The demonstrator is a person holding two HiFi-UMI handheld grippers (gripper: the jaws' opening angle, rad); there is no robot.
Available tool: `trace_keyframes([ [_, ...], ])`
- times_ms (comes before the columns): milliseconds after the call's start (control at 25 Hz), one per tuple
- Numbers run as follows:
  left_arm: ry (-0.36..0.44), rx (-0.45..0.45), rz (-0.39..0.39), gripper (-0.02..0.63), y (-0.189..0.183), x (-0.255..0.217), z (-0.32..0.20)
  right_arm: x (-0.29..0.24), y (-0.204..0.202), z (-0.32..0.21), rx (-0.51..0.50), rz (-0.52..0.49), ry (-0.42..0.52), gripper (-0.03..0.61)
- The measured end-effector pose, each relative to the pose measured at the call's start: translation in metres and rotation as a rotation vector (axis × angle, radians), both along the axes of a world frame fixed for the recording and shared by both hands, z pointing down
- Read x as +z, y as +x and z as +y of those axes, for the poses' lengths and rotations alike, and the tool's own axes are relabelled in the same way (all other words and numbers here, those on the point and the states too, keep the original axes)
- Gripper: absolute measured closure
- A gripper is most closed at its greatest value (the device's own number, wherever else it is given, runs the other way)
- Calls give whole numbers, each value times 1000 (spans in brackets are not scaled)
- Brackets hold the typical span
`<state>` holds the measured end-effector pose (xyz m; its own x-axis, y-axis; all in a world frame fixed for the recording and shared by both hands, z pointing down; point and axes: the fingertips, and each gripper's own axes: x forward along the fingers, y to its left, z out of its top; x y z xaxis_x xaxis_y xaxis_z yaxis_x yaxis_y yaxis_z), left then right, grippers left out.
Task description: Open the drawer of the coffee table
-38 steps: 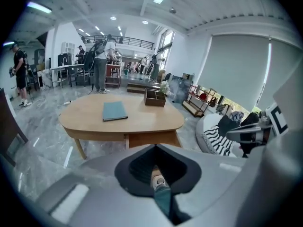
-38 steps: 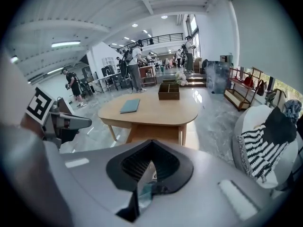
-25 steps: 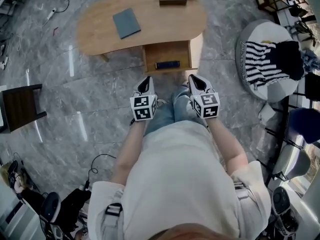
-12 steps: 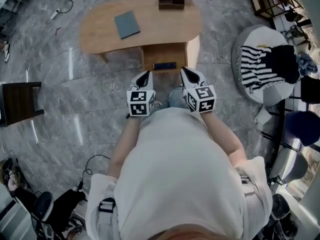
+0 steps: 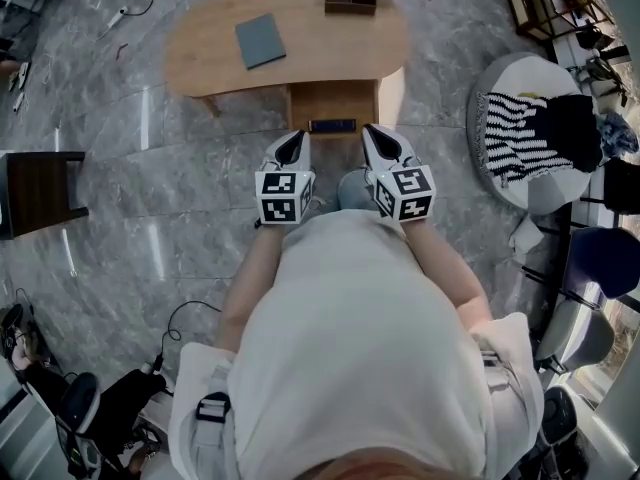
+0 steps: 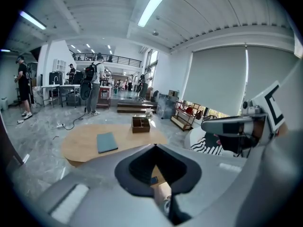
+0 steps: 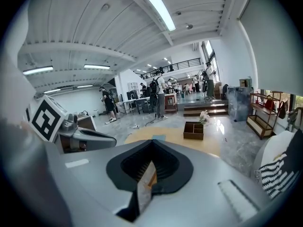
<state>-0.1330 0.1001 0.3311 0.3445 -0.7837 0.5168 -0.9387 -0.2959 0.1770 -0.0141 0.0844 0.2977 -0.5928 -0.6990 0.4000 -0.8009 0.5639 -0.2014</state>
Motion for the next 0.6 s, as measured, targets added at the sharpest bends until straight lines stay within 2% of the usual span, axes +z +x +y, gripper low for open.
trace_keyframes([
  [600, -17, -48, 24, 612, -4, 9, 13, 10, 6, 18, -19, 6, -31, 578],
])
